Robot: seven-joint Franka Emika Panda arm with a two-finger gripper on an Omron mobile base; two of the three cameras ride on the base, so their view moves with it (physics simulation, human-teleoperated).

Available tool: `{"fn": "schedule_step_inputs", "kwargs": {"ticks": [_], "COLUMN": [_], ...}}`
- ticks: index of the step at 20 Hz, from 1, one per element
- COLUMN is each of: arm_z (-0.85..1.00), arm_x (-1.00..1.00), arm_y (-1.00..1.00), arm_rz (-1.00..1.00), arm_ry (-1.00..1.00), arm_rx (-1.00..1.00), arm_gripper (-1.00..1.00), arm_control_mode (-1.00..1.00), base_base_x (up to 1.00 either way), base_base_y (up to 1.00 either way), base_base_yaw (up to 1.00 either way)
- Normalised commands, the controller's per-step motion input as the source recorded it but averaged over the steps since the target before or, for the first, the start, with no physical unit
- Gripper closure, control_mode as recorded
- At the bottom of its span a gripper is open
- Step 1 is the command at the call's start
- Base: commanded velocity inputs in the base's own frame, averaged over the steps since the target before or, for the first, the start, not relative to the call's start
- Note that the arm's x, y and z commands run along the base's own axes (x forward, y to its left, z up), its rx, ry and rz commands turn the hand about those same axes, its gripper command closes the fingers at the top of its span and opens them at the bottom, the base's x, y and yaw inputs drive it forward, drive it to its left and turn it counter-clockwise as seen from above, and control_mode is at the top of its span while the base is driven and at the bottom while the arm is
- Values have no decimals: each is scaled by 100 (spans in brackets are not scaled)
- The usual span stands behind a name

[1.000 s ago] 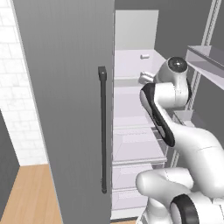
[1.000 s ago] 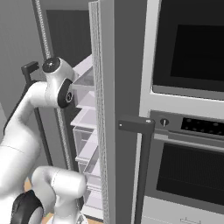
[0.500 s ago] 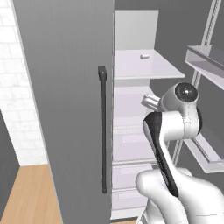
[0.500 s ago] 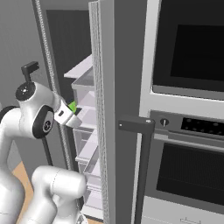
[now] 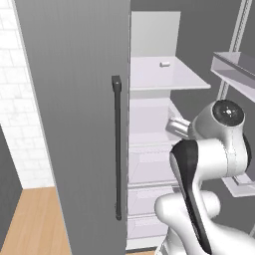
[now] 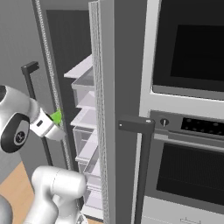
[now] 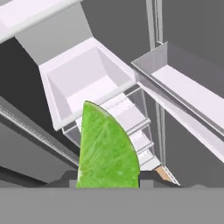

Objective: Grab a lemon wedge from the fridge and one ice cube from the ice bowl, and put them in the glass of lemonade.

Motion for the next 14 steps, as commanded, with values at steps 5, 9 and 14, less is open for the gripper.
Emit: {"fn": "schedule_step_inputs", "kwargs": {"ticks": [5,9,14], "arm_z": [33,0,0], "arm_x": [1,1,-7], "arm_y": [-18,-6,0], "arm_rz": [0,0,0], "arm_ry": [0,1,0], "arm_rx": [3,0,0], "arm_gripper": [100,100,100], "arm_control_mode": [-100,-100,100], "base_base_x": [0,0,-36], "base_base_y": [0,0,0], "base_base_yaw": [0,0,1]}}
